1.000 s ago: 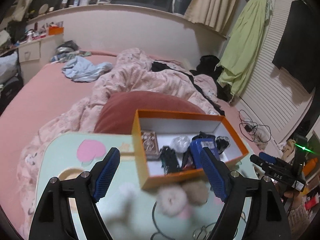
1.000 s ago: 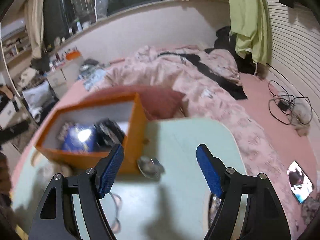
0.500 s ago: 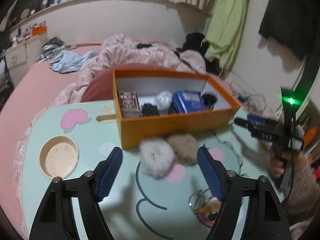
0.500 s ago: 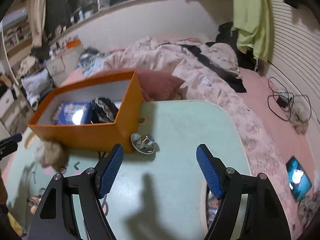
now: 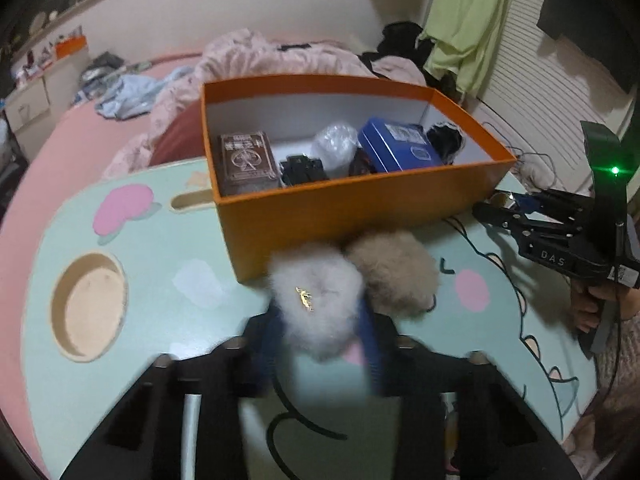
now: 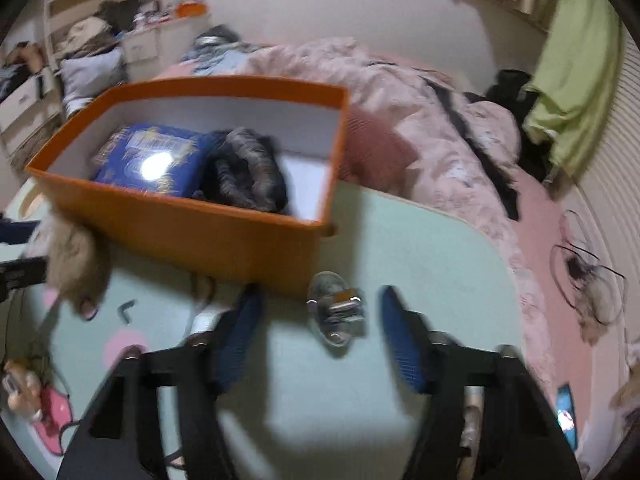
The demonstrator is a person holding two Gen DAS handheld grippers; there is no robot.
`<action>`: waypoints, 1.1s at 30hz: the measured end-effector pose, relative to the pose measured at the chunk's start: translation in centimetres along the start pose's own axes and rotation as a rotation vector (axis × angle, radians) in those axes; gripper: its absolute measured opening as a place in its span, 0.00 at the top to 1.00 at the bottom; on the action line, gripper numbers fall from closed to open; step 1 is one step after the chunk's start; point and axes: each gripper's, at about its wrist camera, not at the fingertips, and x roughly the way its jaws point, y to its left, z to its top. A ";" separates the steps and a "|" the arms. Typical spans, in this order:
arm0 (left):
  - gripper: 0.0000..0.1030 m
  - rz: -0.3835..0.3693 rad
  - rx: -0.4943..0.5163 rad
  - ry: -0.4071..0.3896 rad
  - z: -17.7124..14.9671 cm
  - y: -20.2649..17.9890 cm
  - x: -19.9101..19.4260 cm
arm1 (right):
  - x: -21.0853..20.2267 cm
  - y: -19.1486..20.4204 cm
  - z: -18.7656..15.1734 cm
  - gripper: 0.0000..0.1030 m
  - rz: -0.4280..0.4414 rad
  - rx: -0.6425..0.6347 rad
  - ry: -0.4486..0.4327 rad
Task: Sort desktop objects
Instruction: 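Grasp the white pompom with the left gripper while the right grasps the silver cone, then drop the white pompom into the box with the left gripper while the right drops the cone in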
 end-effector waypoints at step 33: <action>0.42 -0.042 -0.050 -0.178 9.2 0.8 -1.8 | -2.9 4.8 6.9 0.37 0.204 0.158 -0.186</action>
